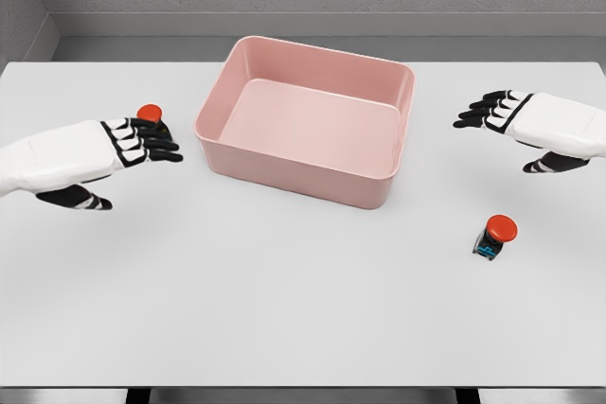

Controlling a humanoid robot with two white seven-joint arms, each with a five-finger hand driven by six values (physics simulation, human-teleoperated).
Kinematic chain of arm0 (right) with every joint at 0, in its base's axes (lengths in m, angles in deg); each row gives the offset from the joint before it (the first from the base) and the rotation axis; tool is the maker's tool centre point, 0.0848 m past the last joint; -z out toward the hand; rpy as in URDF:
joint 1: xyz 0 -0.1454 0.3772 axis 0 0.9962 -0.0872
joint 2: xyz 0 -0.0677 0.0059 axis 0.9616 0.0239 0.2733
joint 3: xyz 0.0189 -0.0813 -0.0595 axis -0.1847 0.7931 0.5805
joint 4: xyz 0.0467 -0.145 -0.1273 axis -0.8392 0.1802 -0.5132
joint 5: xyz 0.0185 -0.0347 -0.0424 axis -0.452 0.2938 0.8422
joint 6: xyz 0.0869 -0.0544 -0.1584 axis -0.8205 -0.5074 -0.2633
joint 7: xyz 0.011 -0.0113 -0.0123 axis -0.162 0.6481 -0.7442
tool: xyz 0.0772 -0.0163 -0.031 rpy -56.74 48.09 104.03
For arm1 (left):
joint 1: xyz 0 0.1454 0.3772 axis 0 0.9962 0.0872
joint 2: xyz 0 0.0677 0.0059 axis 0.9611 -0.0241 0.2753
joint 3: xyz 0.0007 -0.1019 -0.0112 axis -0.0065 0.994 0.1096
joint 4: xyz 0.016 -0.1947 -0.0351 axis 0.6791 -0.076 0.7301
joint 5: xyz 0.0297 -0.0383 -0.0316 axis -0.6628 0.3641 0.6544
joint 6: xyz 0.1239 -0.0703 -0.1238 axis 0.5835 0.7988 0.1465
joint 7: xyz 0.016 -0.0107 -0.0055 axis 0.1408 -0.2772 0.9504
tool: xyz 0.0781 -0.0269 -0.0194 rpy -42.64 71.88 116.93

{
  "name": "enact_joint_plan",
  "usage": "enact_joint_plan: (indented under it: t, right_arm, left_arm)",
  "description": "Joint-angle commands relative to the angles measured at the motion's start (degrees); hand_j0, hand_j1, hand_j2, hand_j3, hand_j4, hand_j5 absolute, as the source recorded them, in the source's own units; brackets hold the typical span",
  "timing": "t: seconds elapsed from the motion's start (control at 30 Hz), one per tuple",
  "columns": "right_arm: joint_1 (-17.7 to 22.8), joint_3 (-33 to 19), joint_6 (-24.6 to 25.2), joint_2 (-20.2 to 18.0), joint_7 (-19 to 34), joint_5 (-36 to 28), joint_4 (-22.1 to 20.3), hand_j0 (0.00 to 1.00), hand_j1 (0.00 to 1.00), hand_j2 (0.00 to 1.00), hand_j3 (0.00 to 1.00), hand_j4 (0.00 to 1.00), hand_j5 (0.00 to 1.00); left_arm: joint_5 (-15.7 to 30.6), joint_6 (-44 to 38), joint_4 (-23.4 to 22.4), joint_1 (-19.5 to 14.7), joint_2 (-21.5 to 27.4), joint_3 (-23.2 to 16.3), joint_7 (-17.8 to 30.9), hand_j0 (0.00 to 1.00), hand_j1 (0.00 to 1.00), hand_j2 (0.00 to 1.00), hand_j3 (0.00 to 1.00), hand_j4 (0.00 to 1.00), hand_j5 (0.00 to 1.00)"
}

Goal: Put the industrial switch in the basket with both arms

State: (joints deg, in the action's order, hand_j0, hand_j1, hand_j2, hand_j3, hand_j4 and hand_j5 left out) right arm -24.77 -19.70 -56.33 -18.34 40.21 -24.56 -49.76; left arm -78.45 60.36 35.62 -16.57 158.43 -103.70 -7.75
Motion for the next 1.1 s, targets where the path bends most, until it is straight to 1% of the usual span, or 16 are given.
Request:
enact_joint_plan:
  t: [0.0,0.03,0.13,0.2,0.23,0.27,0.3,0.33,0.37,0.4,0.6,0.73,0.83,0.93,1.0,1.07]
  right_arm:
    - [0.0,-0.1,0.0,-0.1,0.0,1.0,0.0,1.00,1.00,1.00,1.00,1.00,1.00]
    - [0.1,0.0,0.0,-0.1,0.0,1.0,0.0,1.00,1.00,1.00,1.00,1.00,1.00]
    - [0.4,-0.1,0.0,-0.3,0.0,1.5,0.4,1.00,1.00,1.00,1.00,1.00,1.00]
    - [1.0,0.3,0.0,-1.9,0.0,2.6,0.4,1.00,1.00,1.00,1.00,1.00,1.00]
    - [1.3,0.4,0.0,-2.2,0.0,2.6,0.4,1.00,1.00,1.00,1.00,1.00,1.00]
    - [2.8,0.0,0.0,-2.4,0.0,2.7,0.4,1.00,1.00,1.00,1.00,1.00,1.00]
    - [3.0,0.6,0.0,-2.5,0.2,3.0,0.4,1.00,1.00,1.00,1.00,1.00,1.00]
    - [4.1,0.5,0.0,-3.2,1.0,3.0,0.3,1.00,1.00,1.00,1.00,1.00,1.00]
    - [4.7,0.5,0.0,-3.2,1.0,3.0,0.2,1.00,1.00,1.00,1.00,1.00,1.00]
    - [5.8,0.5,0.0,-3.2,1.0,3.0,0.0,1.00,1.00,1.00,1.00,1.00,1.00]
    - [6.3,3.8,0.0,-5.3,1.1,3.0,-1.4,1.00,1.00,1.00,1.00,1.00,1.00]
    - [7.2,3.4,0.0,-6.0,1.1,3.0,-3.8,1.00,1.00,1.00,1.00,1.00,1.00]
    - [7.3,3.5,0.0,-6.1,1.1,3.0,-5.2,1.00,1.00,1.00,1.00,1.00,1.00]
    - [7.4,3.6,0.0,-6.3,1.1,3.0,-6.4,1.00,1.00,1.00,1.00,1.00,1.00]
    - [7.4,3.6,0.0,-6.3,1.1,3.0,-7.7,1.00,1.00,1.00,1.00,1.00,1.00]
    - [8.1,3.6,0.0,-6.2,1.0,3.0,-8.5,1.00,1.00,1.00,1.00,1.00,1.00]
  left_arm:
    - [0.3,0.0,0.1,-0.2,0.2,-0.1,0.0,1.00,1.00,1.00,1.00,1.00,1.00]
    - [0.4,0.0,-0.1,-0.3,0.5,-0.1,0.1,1.00,1.00,1.00,1.00,1.00,1.00]
    - [0.7,0.0,-1.6,-3.8,0.5,-0.5,0.4,1.00,1.00,1.00,1.00,1.00,1.00]
    - [0.6,0.0,-7.4,-8.2,0.4,-3.2,0.1,1.00,1.00,1.00,1.00,1.00,1.00]
    - [0.3,0.0,-10.4,-9.0,-0.4,-3.8,0.2,1.00,1.00,1.00,1.00,1.00,1.00]
    - [0.4,0.0,-12.0,-11.1,-2.8,-5.8,1.2,1.00,1.00,1.00,1.00,1.00,1.00]
    - [0.8,-2.6,-11.8,-12.5,-4.3,-6.4,9.8,1.00,1.00,1.00,1.00,1.00,1.00]
    - [0.7,-4.8,-12.0,-13.9,-8.2,-6.4,17.2,1.00,1.00,1.00,1.00,1.00,1.00]
    - [0.4,-6.4,-12.4,-14.4,-11.4,-6.4,20.8,1.00,1.00,1.00,1.00,1.00,1.00]
    - [0.4,-7.2,-12.4,-14.5,-12.3,-6.4,20.9,1.00,1.00,1.00,1.00,1.00,1.00]
    - [0.7,-13.2,-12.9,-15.9,-14.1,-5.9,19.7,1.00,1.00,1.00,1.00,1.00,1.00]
    - [0.6,-13.6,-17.8,-17.4,-16.8,-5.9,19.7,1.00,1.00,1.00,1.00,1.00,1.00]
    - [0.0,-15.3,-19.8,-17.9,-19.2,-6.1,19.7,1.00,1.00,1.00,1.00,1.00,1.00]
    - [-3.7,-15.3,-24.9,-18.0,-22.9,-6.3,19.7,1.00,1.00,1.00,1.00,1.00,1.00]
    - [-6.2,-15.3,-25.9,-18.0,-23.9,-6.3,19.7,1.00,1.00,1.00,1.00,1.00,1.00]
    - [-6.9,-15.2,-27.1,-17.8,-25.1,-6.4,19.7,1.00,1.00,1.00,1.00,1.00,1.00]
